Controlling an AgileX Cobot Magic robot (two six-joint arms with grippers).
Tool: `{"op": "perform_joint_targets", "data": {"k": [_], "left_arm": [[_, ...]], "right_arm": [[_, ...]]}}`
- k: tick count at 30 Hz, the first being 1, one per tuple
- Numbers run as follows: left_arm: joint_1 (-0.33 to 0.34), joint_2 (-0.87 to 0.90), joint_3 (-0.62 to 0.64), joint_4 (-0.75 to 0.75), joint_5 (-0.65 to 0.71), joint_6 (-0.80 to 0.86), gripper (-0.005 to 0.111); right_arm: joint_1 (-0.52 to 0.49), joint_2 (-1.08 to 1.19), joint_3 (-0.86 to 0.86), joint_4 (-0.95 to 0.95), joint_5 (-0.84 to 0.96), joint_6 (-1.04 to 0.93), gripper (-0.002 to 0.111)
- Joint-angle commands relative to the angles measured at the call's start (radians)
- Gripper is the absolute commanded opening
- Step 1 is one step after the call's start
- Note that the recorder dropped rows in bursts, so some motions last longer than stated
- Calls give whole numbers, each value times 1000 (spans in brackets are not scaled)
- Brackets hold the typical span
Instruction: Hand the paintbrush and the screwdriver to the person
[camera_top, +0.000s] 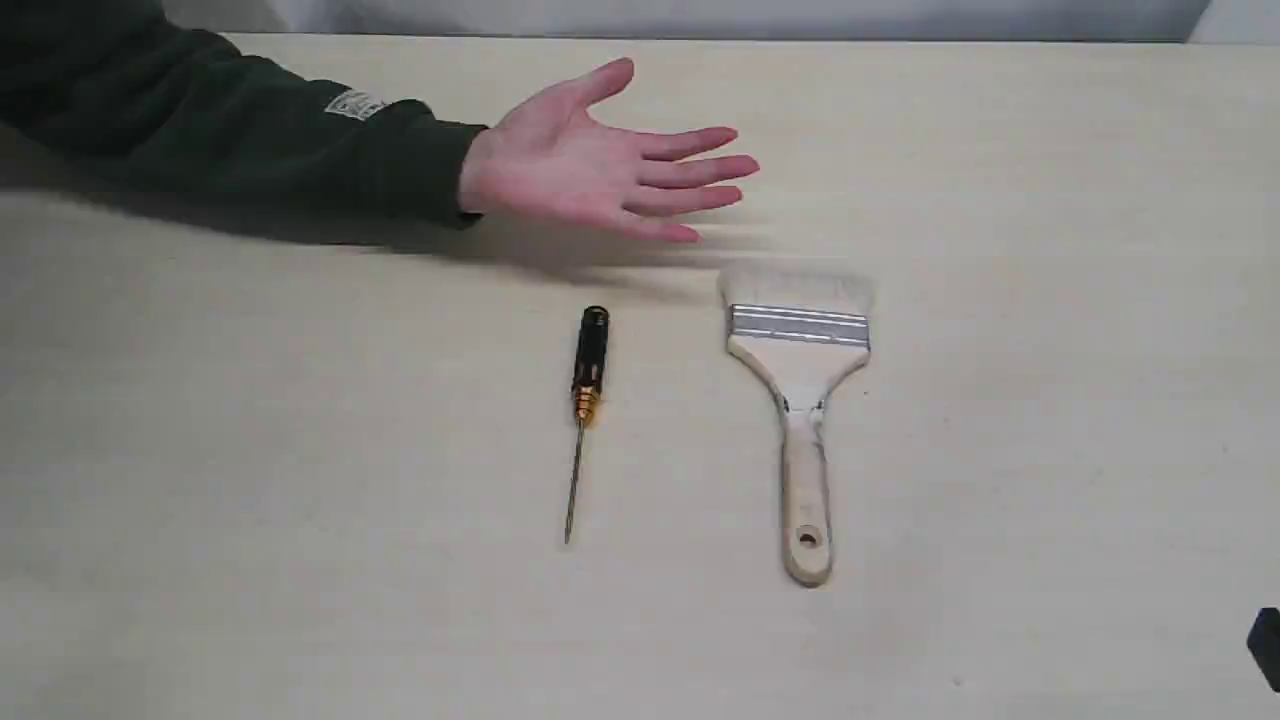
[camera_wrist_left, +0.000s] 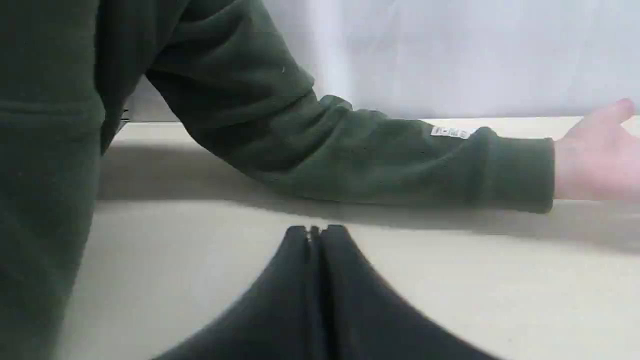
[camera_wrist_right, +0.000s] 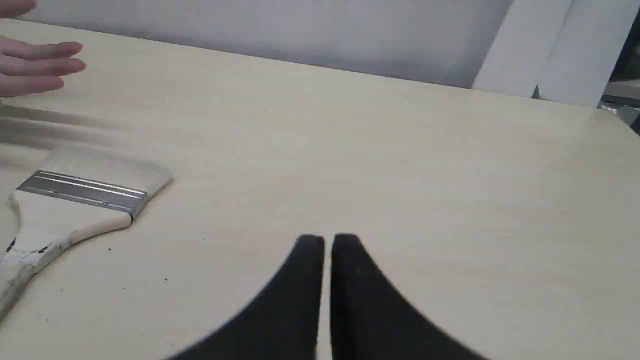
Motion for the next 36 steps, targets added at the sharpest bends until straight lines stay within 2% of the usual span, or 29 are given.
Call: {"op": "perform_joint_targets", "data": {"k": [1, 19, 29, 36], "left_arm": [[-8, -2, 2, -4, -10, -2, 0], [-8, -2, 2, 0, -11, -2, 0], [-8, -2, 2, 0, -11, -2, 0], [-8, -2, 2, -4, -11, -2, 0]], "right_arm": [[-5, -5, 3, 5, -3, -4, 4], [-5, -5, 3, 0, -9, -4, 4], [-5, -5, 3, 5, -164, -4, 4], [-5, -5, 3, 9, -195, -4, 4]]}}
